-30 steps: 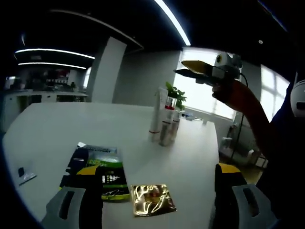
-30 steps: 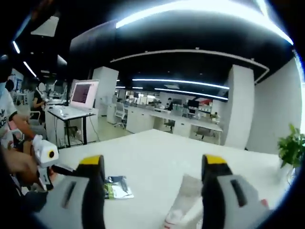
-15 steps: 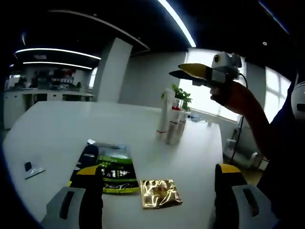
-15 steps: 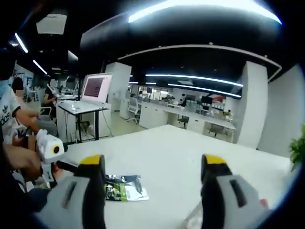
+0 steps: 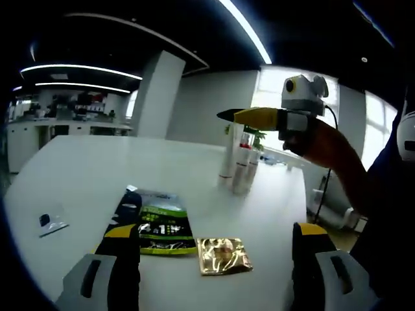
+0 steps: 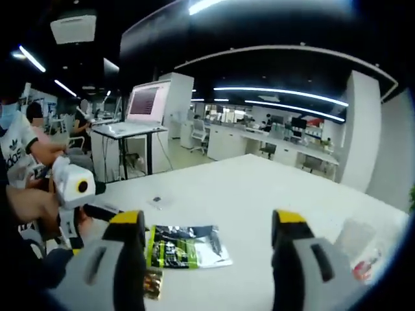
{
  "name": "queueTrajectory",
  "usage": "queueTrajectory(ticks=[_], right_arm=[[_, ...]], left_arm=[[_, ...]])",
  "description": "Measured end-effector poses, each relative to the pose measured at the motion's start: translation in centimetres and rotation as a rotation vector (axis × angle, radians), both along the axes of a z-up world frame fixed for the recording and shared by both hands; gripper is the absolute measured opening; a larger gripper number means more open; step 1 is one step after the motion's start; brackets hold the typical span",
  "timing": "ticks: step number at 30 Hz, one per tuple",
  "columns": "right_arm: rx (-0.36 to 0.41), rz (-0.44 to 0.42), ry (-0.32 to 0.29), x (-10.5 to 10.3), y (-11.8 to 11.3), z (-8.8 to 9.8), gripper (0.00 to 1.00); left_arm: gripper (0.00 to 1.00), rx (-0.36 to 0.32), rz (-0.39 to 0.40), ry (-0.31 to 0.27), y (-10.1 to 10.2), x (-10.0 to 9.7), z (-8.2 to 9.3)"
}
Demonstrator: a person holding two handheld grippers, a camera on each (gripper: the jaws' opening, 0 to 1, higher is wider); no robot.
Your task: Arrange the skincare products in the storage area until every visible bottle or jar stands upright without overlapping.
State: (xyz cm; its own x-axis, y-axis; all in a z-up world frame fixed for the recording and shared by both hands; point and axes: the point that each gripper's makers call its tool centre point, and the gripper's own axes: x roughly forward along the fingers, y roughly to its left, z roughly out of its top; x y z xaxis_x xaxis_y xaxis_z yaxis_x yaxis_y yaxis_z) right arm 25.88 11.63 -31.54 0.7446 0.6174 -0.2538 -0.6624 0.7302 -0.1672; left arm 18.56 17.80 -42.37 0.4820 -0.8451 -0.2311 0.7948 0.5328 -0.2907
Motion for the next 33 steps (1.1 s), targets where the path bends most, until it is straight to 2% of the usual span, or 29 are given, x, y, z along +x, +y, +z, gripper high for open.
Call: queueTrajectory(ticks=[8,14,24,28,33], right_arm=[[-0.004,0.011,0.056,0.6,0.9,-3.3,0.80],[-0.078,0.011,0.092,0.6,1.3,-6.2,0.80],[-0.124,0.020,0.141,0.8,1.8,-9.5,0.80],[-0.121,0.027,0.155,0.9,2.3,-10.5,0.80],[-0.134,0.037,0.172,0.7,3.1,-11.6,0.75]], left_arm=[[1.00,-0.005,0.011,-0.001,0.5,-0.1,0.1],[1.00,-0.007,0.017,-0.011,0.9,-0.1,0.3],[1.00,-0.003,0.027,-0.004,1.3,0.1,0.2],[1.00,-0.005,0.028,-0.002,1.4,0.0,0.2],[1.00,0.003,0.028,0.000,1.6,0.0,0.0]])
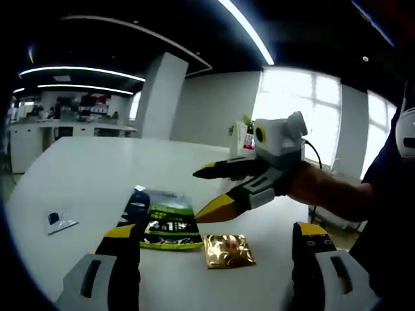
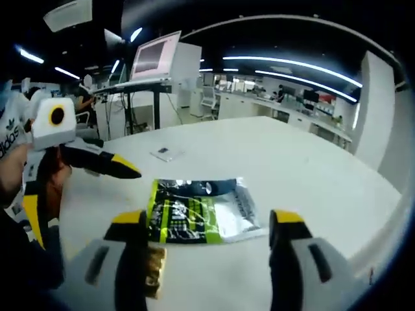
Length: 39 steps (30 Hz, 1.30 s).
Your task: Arrange the skincare products in the storage area until every visible bottle or jar stands upright without overlapping.
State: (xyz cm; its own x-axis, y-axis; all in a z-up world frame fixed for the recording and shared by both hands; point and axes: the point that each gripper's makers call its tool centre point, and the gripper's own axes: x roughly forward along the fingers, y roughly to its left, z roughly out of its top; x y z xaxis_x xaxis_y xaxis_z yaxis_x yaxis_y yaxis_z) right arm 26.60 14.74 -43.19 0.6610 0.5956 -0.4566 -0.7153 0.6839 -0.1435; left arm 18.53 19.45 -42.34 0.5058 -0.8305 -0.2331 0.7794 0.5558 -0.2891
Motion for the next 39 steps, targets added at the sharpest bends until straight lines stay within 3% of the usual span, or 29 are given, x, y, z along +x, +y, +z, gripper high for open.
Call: queueTrajectory(ticks=[6,11,16,21,27,29,39], right_arm=[[-0.003,0.017,0.014,-0.2,1.1,-1.0,0.74],[0.009,0.045,0.024,-0.6,1.8,-1.3,0.66],[0.032,0.082,0.077,-1.4,2.5,-2.2,0.49],[0.075,0.071,0.094,-1.2,2.6,-2.4,0.43],[0.056,0.085,0.144,-1.3,2.2,-4.0,0.28],[0.070,0.084,0.132,-1.2,2.1,-3.8,0.26],[0.026,0.113,0.114,-1.3,1.3,-4.1,0.00]], left_arm=[[1.00,-0.016,0.011,-0.005,0.3,0.1,0.3],[0.99,-0.010,0.013,0.000,0.4,0.0,0.1],[0.99,-0.015,0.024,-0.006,0.8,0.2,0.3],[0.98,-0.013,0.024,-0.002,0.8,0.1,0.1],[0.98,-0.008,0.024,0.006,0.8,0.0,-0.3],[0.98,-0.013,0.025,0.008,0.8,0.1,-0.2],[0.98,-0.011,0.039,0.024,1.2,0.4,-0.5]])
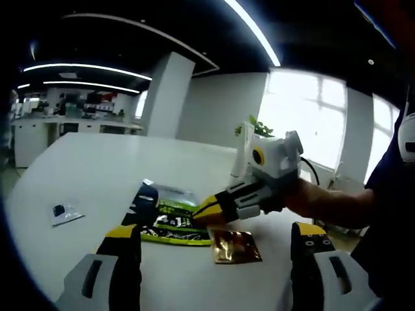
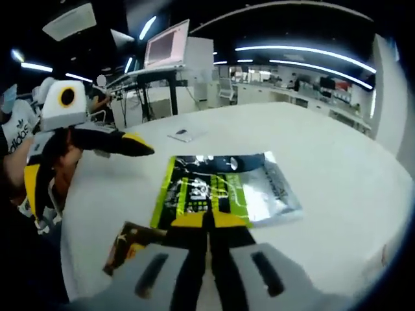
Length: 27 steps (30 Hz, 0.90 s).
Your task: Arrange the skincare products in the storage area until every visible bottle or jar stands upright without overlapping.
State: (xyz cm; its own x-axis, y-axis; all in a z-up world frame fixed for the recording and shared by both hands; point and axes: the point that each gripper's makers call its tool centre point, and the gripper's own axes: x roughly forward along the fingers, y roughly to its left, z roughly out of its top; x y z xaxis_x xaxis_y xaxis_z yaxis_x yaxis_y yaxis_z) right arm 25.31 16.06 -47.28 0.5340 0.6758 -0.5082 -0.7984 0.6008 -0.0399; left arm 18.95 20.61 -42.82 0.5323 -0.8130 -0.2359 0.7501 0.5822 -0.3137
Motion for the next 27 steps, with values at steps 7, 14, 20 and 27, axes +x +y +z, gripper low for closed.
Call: queueTrajectory(ticks=[7,14,20,27], right_arm=[[0.006,-0.003,-0.014,0.1,0.1,0.0,0.00],[0.010,-0.003,-0.030,0.1,0.1,0.0,0.00],[0.024,-0.011,-0.031,0.1,0.0,0.0,0.00],[0.030,-0.015,-0.035,0.0,-0.1,0.0,0.00]], left_arm=[[0.97,-0.020,0.022,-0.003,0.6,0.6,0.6],[0.95,-0.018,0.030,-0.009,1.2,1.4,0.4],[0.99,-0.006,0.028,0.005,1.5,2.1,0.6],[0.97,0.026,0.046,0.016,2.7,3.6,0.4]])
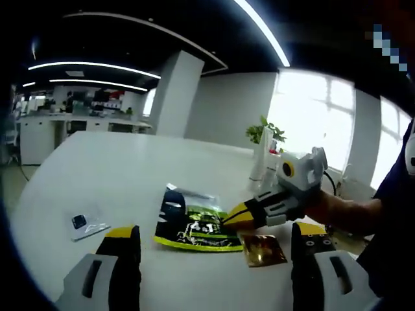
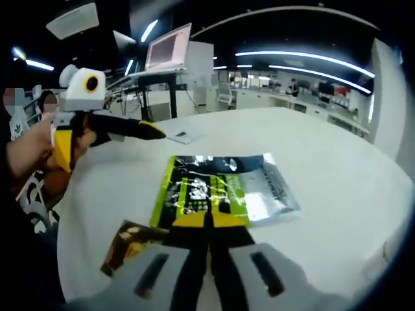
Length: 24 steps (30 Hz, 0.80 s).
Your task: Arrange the skincare products in the storage area until every visible bottle or jar stands upright without overlapping.
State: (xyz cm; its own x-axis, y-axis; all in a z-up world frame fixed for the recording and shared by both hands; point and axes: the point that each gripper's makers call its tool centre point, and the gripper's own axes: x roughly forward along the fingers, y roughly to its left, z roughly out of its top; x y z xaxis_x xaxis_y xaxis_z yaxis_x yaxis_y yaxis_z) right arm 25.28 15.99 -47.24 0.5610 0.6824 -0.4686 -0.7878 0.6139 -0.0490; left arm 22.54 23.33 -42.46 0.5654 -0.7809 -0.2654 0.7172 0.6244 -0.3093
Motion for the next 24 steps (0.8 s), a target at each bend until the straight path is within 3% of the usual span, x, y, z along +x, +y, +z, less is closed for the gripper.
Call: queueTrajectory(ticks=[6,20,24], right_arm=[[0.004,-0.001,-0.007,-0.1,0.0,0.0,0.00],[0.008,0.000,-0.024,-0.2,0.0,0.1,0.00],[0.015,-0.002,-0.026,-0.2,-0.1,0.1,0.00]], left_arm=[[0.96,0.035,-0.018,0.002,0.3,1.2,-0.3],[0.98,0.050,-0.048,0.116,-1.7,2.1,-2.4],[0.98,0.022,-0.053,0.162,-2.2,2.1,-2.6]])
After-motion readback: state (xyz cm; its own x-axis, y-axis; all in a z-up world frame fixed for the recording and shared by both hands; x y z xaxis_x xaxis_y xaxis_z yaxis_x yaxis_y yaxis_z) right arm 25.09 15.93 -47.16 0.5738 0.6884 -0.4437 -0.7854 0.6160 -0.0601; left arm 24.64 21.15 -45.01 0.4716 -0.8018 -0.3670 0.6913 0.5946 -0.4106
